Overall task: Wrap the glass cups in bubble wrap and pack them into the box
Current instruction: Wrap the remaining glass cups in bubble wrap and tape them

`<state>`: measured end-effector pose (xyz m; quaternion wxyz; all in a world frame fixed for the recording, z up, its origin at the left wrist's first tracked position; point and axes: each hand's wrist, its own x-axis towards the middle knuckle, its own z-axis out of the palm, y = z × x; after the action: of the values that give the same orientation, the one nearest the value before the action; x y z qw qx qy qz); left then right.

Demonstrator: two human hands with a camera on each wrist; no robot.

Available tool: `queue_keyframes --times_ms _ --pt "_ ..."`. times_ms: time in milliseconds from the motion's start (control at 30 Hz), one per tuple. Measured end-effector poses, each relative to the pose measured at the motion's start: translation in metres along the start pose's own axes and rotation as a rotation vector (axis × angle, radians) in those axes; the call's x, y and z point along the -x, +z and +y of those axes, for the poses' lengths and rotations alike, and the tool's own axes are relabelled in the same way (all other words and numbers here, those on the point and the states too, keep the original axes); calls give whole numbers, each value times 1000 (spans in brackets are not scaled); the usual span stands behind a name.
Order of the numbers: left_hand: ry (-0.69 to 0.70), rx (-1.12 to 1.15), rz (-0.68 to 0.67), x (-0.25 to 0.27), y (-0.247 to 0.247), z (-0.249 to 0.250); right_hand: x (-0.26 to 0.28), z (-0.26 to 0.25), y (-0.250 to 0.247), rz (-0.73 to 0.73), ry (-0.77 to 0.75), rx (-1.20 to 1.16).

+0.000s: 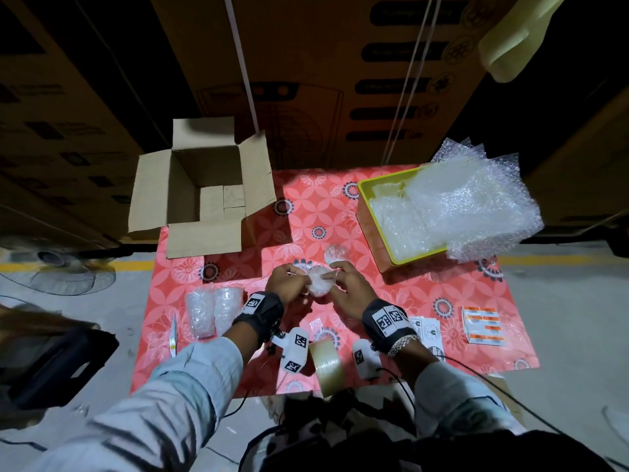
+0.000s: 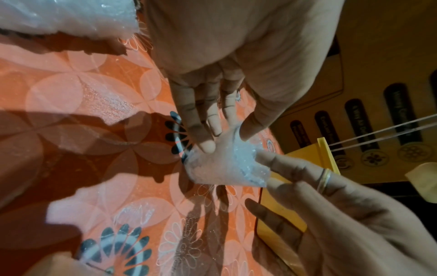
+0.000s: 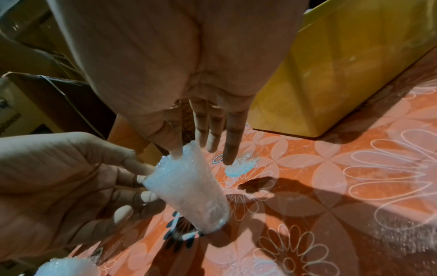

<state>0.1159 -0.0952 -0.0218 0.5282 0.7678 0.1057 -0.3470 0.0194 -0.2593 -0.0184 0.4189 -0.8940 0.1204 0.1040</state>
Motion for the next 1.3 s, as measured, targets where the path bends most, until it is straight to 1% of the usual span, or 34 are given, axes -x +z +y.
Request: queue_keyframes --times_ms 133,267,333,433,467,567,600,667,700,767,867,1033,1133,1200,1233,1300 --pt "5 70 2 3 -7 -3 9 1 -4 80 -19 -74" --pt "2 139 -17 13 -11 -4 18 -2 -6 104 -64 -88" --pt "19 122 -30 18 -16 -7 27 -6 -7 124 -73 -104" --pt "79 61 -66 27 -24 -18 55 -9 -10 157 -80 -182" --pt "92 20 -79 29 -27 -25 66 -9 -9 132 -59 -177" --pt "106 -96 -124 36 -34 -55 101 -7 0 -31 83 -130" --pt "93 -109 -142 40 -35 -65 110 -4 9 -39 90 -102" --pt "17 -87 -168 46 -33 -86 123 6 30 -22 41 17" --pt "-28 -44 -187 51 -32 -94 128 8 40 -55 58 23" --pt "-92 20 -248 55 -29 -110 133 8 52 -121 151 -38" --pt "-123 50 -299 58 -25 -125 134 9 62 -130 208 -93" --pt "-232 180 -299 70 -9 -131 146 20 70 25 142 -111" --pt "-244 165 -236 67 3 -137 149 23 78 63 170 -222" --pt "-251 123 -191 67 10 -129 146 15 78 42 212 -362" --pt "-232 50 -160 67 12 -123 145 11 78 18 265 -495" --pt "-173 -189 -55 65 13 -113 145 0 76 4 351 -793"
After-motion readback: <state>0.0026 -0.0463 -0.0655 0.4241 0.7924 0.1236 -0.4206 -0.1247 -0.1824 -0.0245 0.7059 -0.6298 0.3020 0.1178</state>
